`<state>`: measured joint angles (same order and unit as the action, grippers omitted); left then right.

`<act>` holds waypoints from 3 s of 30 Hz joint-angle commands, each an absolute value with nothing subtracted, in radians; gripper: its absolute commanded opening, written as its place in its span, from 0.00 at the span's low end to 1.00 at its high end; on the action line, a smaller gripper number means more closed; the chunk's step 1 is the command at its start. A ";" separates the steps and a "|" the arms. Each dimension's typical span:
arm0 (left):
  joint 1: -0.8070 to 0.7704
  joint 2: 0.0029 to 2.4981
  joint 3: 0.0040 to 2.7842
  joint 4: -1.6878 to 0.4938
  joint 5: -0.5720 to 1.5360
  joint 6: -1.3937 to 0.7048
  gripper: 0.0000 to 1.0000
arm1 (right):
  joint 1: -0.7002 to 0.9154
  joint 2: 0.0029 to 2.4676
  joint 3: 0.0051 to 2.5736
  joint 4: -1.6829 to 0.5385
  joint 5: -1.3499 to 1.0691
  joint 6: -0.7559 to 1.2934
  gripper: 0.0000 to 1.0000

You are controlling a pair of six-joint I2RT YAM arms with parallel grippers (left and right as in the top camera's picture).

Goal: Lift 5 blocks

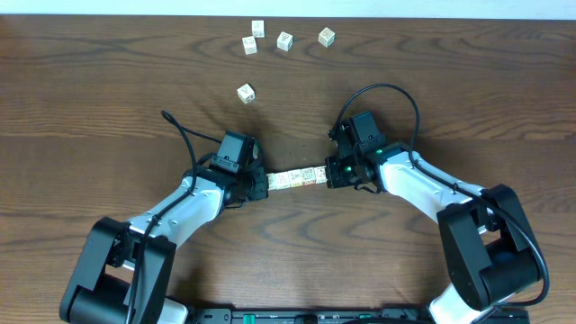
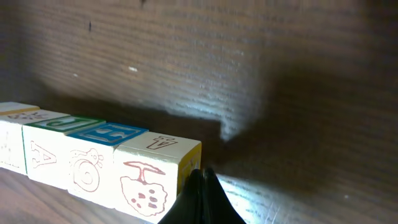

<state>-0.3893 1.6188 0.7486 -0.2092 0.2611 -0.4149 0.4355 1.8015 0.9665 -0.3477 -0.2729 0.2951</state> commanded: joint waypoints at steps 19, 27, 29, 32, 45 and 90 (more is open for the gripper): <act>-0.433 1.621 0.763 -0.180 0.396 -0.405 0.07 | 0.508 1.784 0.969 -0.285 -0.454 0.283 0.01; -0.434 1.617 0.773 -0.181 0.405 -0.405 0.07 | 0.531 1.784 0.969 -0.284 -0.454 0.283 0.01; -0.434 1.615 0.779 -0.181 0.405 -0.404 0.07 | 0.533 1.784 0.969 -0.284 -0.454 0.283 0.01; -0.434 1.609 0.784 -0.181 0.405 -0.405 0.07 | 0.533 1.784 0.969 -0.284 -0.454 0.283 0.01; -0.434 1.584 0.791 -0.182 0.412 -0.405 0.07 | 0.546 1.739 0.969 -0.288 -0.446 0.282 0.01; -0.433 1.584 0.882 -0.222 0.456 -0.406 0.07 | 0.546 1.687 0.969 -0.304 -0.423 0.282 0.01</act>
